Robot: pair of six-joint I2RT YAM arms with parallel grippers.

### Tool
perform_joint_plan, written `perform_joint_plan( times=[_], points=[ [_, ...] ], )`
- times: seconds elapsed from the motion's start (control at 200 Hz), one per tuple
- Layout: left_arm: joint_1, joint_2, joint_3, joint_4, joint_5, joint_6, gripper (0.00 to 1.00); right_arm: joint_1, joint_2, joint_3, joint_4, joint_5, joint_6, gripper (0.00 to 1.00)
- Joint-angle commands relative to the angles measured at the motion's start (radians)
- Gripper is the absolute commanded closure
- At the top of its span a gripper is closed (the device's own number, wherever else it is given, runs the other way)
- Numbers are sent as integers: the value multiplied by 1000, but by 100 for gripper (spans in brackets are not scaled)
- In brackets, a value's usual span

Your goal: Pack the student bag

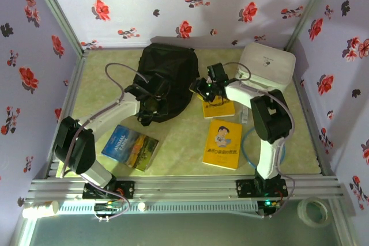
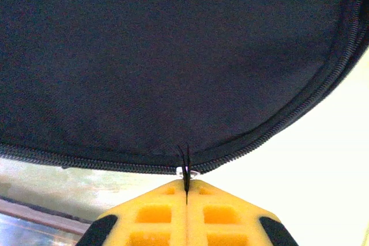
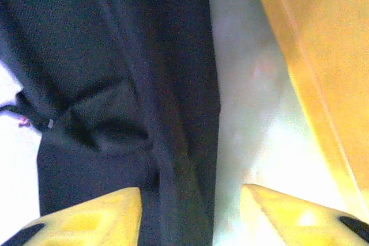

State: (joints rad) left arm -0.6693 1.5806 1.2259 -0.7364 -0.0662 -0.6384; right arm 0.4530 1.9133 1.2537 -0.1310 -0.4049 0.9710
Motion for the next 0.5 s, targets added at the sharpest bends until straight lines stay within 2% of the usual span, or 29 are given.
perform_joint_plan(
  times=[0.0,0.09,0.22,0.35,0.49],
  points=[
    [1,-16,21,44,59,39,100,56,-86,-85,-11,-4,145,46],
    [1,-10,25,50,63,40,100,86,-106,-152,74,5,229,40],
    [-1,-4,22,53,62,32,100,117,-69,-149,130,0,267,42],
    [0,-5,15,52,41,12,100,140,-19,-116,120,30,261,52],
    [10,-17,5,5,-43,-2,100,138,-8,-117,93,124,233,74]
  ],
)
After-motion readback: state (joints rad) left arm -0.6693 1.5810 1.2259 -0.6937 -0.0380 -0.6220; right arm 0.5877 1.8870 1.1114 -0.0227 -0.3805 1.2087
